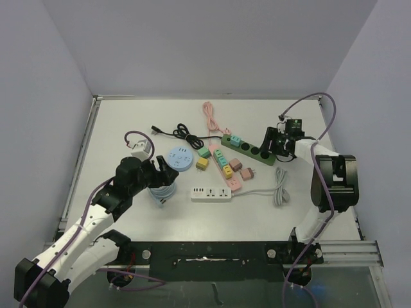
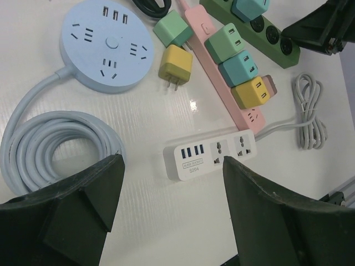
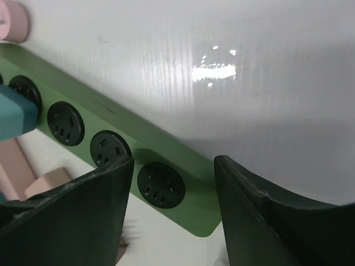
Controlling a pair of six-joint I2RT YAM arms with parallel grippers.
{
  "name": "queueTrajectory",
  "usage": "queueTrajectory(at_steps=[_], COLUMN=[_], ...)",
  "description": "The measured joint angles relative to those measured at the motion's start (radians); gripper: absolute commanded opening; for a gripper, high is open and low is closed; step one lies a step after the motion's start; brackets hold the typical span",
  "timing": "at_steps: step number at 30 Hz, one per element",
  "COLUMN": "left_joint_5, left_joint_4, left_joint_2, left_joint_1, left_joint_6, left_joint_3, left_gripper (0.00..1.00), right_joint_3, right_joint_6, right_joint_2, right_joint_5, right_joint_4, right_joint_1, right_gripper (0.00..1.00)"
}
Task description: Insert the plug
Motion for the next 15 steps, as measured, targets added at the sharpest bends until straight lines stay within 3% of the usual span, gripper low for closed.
queueTrajectory(at_steps=[5, 15], left_joint_5=[0.007, 0.022], left_joint_4=[0.008, 0.014], left_joint_2=[0.006, 0.007], left_joint_1=[0.000, 0.000], left_joint_6=[-0.011, -0.019], left_joint_3=[0.000, 0.002], left_gripper=[0.69, 0.69], right_joint_3=[-0.119, -0.180], right_joint_6=[0.042, 0.090], right_joint_2=[-0.082, -0.115], right_joint_5=[-0.085, -0.072], right_joint_4=[0.060, 0.091], right_joint_1=[-0.008, -0.004], right_gripper=[0.55, 0.52])
